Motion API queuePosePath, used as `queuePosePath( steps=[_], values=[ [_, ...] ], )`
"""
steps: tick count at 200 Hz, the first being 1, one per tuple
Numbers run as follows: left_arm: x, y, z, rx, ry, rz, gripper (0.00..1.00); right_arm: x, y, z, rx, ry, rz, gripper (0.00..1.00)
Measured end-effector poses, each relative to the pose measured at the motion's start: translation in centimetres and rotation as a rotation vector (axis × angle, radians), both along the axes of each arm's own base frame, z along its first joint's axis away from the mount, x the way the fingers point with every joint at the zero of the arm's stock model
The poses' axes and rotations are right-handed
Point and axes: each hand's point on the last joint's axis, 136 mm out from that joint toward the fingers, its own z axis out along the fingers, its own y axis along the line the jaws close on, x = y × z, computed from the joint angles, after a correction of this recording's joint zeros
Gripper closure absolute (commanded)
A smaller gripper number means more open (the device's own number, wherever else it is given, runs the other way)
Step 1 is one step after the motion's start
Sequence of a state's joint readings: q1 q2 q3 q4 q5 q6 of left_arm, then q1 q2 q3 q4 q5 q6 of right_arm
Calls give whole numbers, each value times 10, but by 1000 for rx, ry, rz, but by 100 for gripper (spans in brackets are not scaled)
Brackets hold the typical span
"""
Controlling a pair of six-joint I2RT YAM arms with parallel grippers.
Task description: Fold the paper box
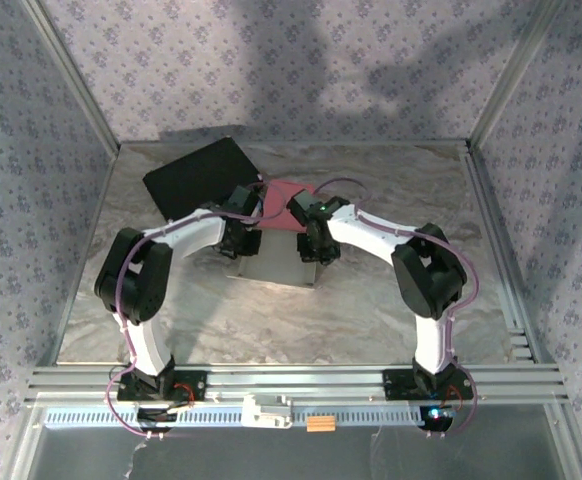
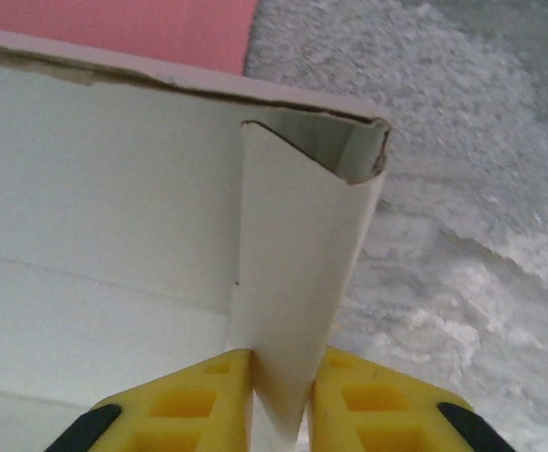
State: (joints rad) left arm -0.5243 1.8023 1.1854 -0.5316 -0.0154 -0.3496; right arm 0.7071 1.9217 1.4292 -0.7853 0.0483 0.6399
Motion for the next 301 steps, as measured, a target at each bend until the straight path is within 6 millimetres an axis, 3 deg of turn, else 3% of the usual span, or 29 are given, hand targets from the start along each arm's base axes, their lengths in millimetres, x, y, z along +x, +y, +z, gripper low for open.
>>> queuePosePath(
  steps=[38, 62, 113, 136, 164, 193, 271, 301],
  values=[
    [-16, -3, 18, -30, -26, 23, 100, -11, -5, 16, -37, -36, -29, 85],
    [-27, -15, 19, -37, -30, 22, 100, -16, -16, 23, -59, -41, -60, 85],
    [-53, -33, 9, -24, -32, -4, 100, -41, -38, 3, -89, -12, -80, 85],
    [-66, -37, 10, -35, -57, -12, 100, -53, -46, -7, -59, -25, -75, 92],
    [-77, -38, 12, -44, -87, 1, 100, -60, -50, -2, -7, -56, -63, 95],
    [-78, -42, 14, -48, -117, 26, 100, -58, -53, -1, -5, -63, -62, 100],
    [-78, -44, 16, -41, -136, 75, 100, -49, -54, -7, -130, -18, -65, 100],
    [-77, -42, 17, -29, -144, 79, 100, -48, -52, -4, -133, -19, -66, 85]
  ],
)
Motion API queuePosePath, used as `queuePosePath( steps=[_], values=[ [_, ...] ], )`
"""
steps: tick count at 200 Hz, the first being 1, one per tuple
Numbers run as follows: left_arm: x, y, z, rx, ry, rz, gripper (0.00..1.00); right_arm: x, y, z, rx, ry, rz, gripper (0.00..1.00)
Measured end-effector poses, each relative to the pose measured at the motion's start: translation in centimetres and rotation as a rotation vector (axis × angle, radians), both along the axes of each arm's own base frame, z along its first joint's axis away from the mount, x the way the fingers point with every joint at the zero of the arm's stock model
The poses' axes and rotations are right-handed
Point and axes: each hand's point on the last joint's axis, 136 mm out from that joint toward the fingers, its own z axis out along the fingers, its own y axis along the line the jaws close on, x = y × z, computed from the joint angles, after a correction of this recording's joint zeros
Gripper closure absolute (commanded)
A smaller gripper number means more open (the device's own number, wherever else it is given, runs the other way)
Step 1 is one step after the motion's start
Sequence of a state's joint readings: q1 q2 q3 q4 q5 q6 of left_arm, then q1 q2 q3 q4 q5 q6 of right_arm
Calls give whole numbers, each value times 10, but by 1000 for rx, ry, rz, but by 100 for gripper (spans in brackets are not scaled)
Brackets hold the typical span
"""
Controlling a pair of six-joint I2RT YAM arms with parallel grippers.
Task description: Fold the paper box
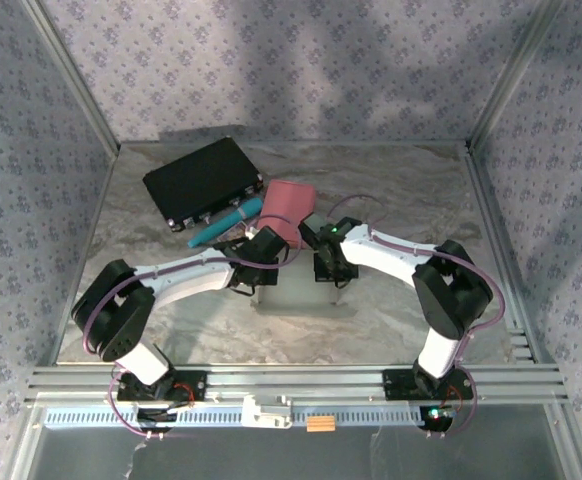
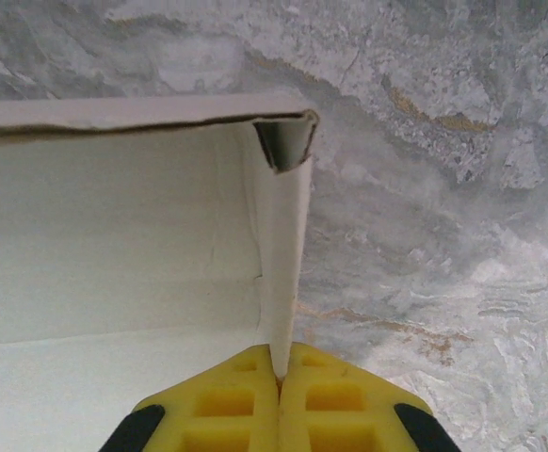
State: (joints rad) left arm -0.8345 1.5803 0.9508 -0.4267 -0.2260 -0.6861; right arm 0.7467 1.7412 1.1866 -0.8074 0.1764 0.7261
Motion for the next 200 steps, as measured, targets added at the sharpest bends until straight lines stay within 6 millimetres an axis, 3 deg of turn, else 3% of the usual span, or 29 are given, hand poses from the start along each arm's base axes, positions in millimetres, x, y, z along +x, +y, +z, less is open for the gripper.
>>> queuePosePath(
  steps=[31, 108, 169, 200],
  values=[
    [1, 1, 0, 5, -6, 0, 100, 6, -2, 0, 17, -2, -16, 77],
    [6, -4, 4, 2, -14, -6, 100, 18, -5, -6, 91, 3, -58, 76],
    [7, -4, 0, 16, -10, -7, 100, 17, -4, -10, 94, 3, -35, 100],
    [8, -5, 1, 13, -14, -7, 100, 16, -5, -9, 23, -7, -17, 100]
  ],
)
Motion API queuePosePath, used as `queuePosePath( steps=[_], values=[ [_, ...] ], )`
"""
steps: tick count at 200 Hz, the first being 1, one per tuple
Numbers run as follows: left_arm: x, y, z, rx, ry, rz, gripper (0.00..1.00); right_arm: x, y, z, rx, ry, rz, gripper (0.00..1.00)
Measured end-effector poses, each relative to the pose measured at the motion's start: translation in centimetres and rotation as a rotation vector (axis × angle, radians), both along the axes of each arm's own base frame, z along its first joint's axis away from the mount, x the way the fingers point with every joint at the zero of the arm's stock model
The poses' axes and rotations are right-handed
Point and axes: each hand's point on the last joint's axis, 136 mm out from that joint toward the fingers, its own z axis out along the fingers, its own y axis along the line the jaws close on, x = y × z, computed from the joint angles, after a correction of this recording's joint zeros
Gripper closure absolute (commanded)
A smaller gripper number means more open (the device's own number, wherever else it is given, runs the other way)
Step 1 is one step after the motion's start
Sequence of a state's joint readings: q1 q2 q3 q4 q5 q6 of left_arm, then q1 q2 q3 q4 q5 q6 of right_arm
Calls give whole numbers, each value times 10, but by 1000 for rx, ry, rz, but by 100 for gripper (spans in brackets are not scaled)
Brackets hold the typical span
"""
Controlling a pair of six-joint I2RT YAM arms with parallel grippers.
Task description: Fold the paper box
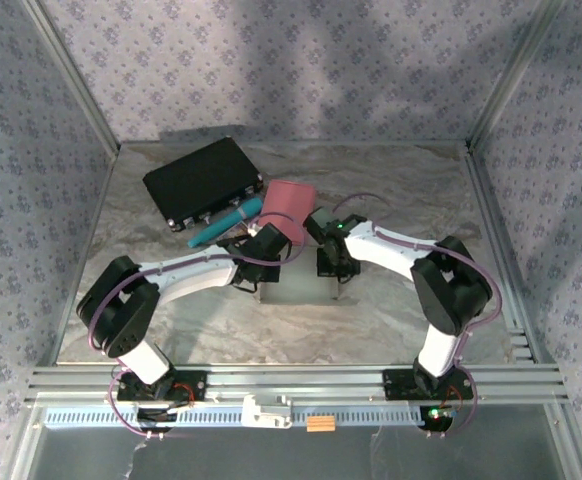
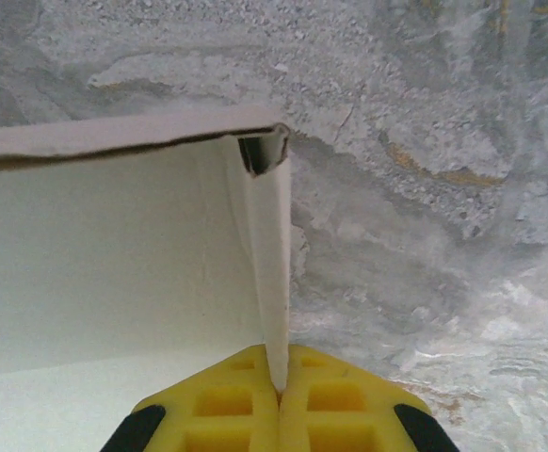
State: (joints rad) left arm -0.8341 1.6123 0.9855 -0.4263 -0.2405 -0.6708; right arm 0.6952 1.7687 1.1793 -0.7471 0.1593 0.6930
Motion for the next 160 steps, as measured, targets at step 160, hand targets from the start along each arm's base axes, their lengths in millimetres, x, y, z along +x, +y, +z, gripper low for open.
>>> queuePosePath(
  steps=[160],
  values=[
    [1, -1, 2, -34, -45, 0, 100, 2, -7, 18, 10, -76, -61, 91]
  ],
)
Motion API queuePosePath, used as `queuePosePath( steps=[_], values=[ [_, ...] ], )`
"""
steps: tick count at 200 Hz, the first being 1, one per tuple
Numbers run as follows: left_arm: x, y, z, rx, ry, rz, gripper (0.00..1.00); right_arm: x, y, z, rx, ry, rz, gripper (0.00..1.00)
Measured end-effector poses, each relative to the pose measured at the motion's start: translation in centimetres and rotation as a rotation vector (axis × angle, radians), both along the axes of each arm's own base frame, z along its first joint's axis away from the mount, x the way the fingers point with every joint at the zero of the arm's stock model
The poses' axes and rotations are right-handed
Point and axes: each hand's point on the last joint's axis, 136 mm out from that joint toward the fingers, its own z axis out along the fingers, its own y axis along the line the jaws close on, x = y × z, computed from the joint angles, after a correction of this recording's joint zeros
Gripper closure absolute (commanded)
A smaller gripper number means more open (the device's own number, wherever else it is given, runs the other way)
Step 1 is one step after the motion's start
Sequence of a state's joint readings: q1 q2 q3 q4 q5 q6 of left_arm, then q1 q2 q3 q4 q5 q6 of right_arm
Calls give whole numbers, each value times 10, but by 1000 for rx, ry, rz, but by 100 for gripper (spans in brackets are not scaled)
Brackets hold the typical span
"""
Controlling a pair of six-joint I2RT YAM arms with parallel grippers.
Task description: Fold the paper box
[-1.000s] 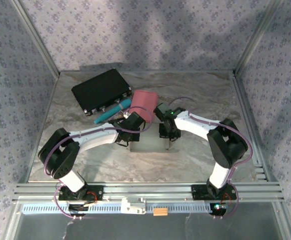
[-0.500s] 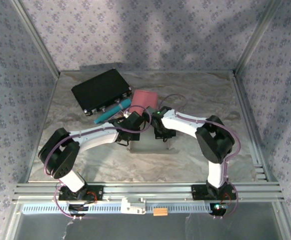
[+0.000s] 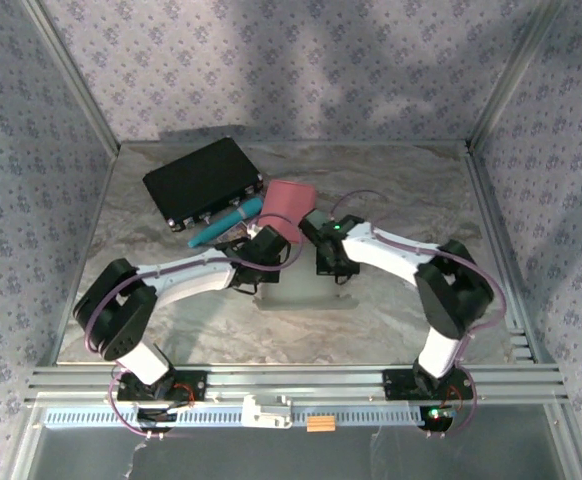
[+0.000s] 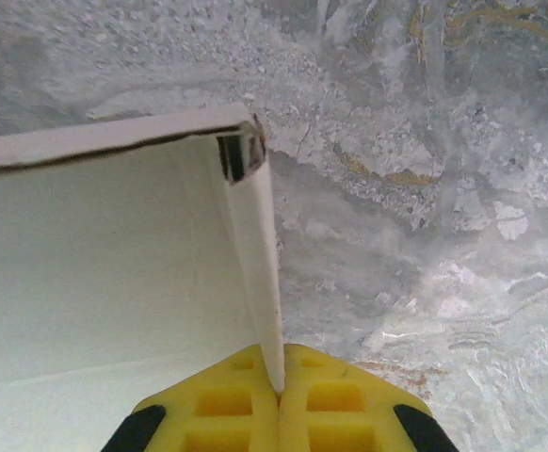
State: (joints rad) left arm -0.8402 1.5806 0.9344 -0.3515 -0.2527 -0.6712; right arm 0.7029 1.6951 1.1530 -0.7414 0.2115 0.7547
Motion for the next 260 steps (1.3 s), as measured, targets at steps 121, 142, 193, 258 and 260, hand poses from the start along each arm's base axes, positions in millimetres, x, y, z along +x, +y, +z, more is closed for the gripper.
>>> queuePosePath(
  steps=[121, 142, 193, 258, 260],
  values=[
    [2, -3, 5, -24, -26, -2, 100, 18, -4, -9, 209, -45, 31, 65],
    [2, -3, 5, -22, -27, -6, 100, 20, -6, -9, 209, -49, 44, 67],
    [2, -3, 4, -19, -25, -8, 100, 20, -3, -16, 202, -34, 76, 82],
    [2, -1, -3, -6, -8, -10, 90, 8, 1, -10, 7, -54, 95, 100],
    [1, -2, -3, -6, -7, -10, 90, 7, 0, -9, -1, -57, 95, 100]
  ],
)
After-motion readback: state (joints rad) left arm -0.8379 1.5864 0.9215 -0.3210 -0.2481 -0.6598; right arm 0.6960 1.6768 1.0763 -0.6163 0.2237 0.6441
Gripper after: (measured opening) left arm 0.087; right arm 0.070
